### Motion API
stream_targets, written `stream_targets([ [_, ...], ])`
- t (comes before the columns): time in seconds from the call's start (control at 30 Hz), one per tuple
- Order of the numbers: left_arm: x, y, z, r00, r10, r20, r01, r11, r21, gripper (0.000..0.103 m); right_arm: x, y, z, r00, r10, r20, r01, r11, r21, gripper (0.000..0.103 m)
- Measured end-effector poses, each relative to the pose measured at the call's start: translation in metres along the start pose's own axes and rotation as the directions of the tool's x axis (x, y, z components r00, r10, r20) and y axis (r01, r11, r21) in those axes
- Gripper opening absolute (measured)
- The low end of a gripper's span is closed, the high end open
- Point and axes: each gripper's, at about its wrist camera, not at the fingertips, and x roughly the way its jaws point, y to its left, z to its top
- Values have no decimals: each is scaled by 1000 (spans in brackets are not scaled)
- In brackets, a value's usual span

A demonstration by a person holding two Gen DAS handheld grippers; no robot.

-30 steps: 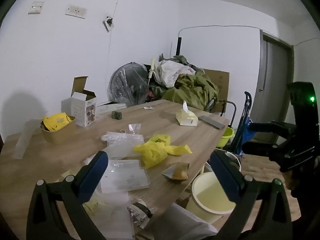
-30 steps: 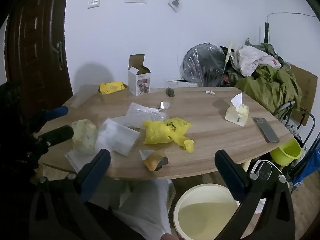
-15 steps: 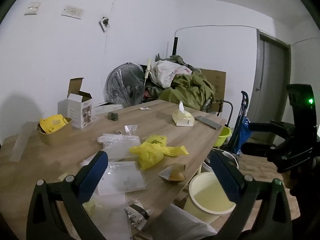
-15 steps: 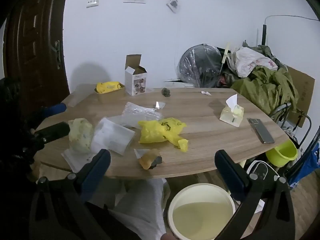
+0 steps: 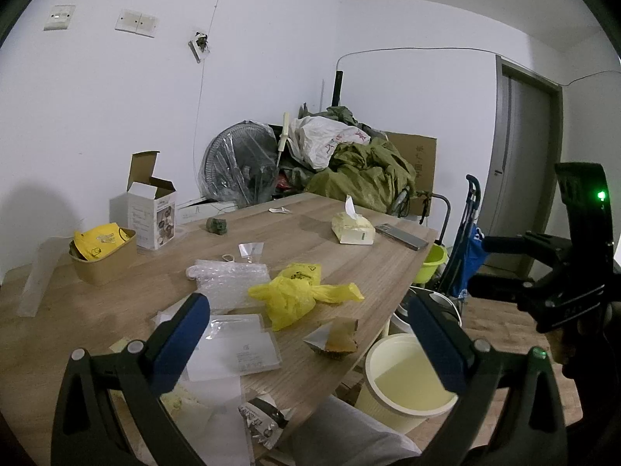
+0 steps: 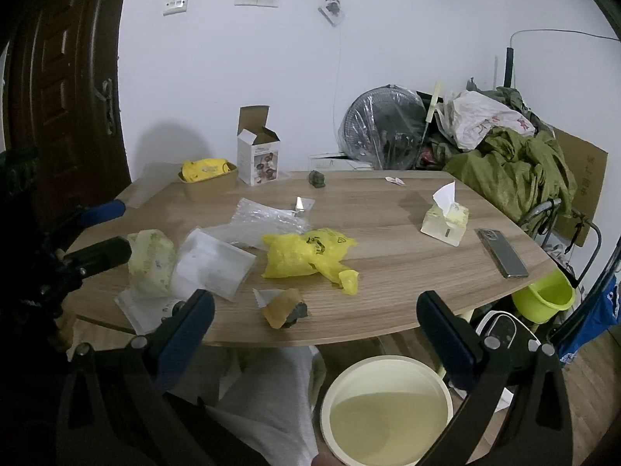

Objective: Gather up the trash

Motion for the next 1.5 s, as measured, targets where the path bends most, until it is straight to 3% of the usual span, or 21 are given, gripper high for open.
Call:
stream_targets([
  [1.5,3,2,0,1000,0,3,0,1000,-11,102,7,-4,-2,1000,-1,-18,1,1000,-8,103],
])
